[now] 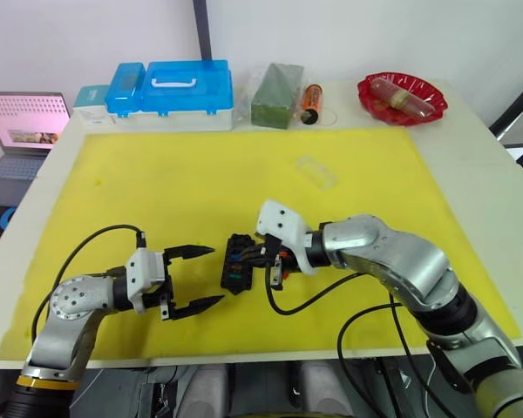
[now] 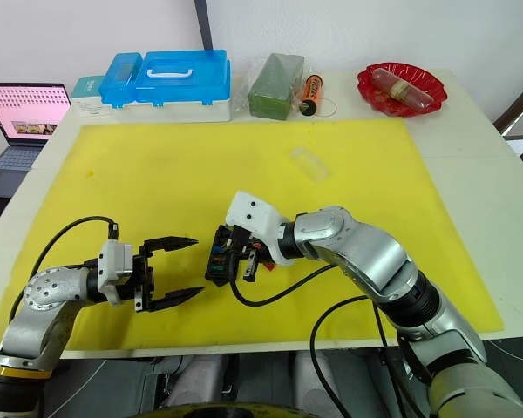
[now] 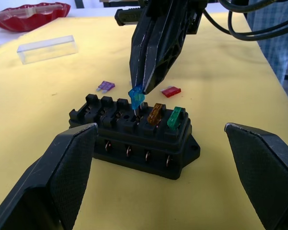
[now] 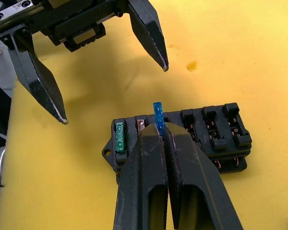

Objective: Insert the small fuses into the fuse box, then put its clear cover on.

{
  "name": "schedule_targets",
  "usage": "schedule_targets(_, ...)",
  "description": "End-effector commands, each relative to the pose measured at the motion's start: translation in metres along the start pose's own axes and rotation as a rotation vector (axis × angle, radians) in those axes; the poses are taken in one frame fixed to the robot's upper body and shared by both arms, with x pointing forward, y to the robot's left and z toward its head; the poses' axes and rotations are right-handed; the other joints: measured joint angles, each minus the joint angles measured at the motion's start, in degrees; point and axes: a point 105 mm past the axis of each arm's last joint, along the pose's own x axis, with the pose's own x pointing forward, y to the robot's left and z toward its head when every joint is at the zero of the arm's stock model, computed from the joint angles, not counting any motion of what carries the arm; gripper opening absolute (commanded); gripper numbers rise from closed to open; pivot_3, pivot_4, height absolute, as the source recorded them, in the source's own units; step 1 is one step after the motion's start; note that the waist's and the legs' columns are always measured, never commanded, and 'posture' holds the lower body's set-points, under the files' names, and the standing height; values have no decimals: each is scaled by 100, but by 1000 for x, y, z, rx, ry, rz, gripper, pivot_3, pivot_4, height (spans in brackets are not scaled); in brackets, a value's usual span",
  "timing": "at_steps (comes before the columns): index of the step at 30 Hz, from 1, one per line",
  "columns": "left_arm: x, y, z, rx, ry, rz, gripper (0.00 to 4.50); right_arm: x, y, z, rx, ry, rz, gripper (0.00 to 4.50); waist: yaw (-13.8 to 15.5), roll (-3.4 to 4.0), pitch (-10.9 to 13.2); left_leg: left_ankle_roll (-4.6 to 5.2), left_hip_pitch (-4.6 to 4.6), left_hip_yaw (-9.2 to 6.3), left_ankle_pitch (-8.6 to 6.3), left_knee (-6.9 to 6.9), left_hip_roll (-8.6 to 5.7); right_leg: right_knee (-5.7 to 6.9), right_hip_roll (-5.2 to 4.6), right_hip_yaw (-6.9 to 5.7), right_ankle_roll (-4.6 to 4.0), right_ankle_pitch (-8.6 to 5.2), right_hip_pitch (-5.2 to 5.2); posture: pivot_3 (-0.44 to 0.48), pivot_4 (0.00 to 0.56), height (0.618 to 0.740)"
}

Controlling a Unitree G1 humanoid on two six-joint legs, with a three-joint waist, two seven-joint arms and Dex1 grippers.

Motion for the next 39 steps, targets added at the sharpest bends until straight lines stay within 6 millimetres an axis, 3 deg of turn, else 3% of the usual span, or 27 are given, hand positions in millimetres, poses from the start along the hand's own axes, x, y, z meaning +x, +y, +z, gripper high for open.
schedule_targets(1, 3, 2, 9, 35, -19, -3, 4455, -3, 3, 7, -37, -15, 1, 0, 1, 0, 0, 0, 0, 0, 0, 0, 0, 0, 0, 0, 0, 0, 0, 0, 150, 740)
schedule_targets(20, 5, 15, 7, 25, -15, 29, 4455, 1, -9, -1, -33, 13, -6, 0, 2, 0, 0, 0, 1, 2, 0, 1, -2, 3, 1, -1, 0, 0, 0, 0, 150, 740)
schedule_targets(39, 10, 11, 10, 41, -1, -12, 4455, 1, -8, -7, -88, 44, 28, 0, 4, 0, 0, 0, 1, 2, 0, 1, -2, 5, 1, -1, 0, 0, 0, 0, 150, 740)
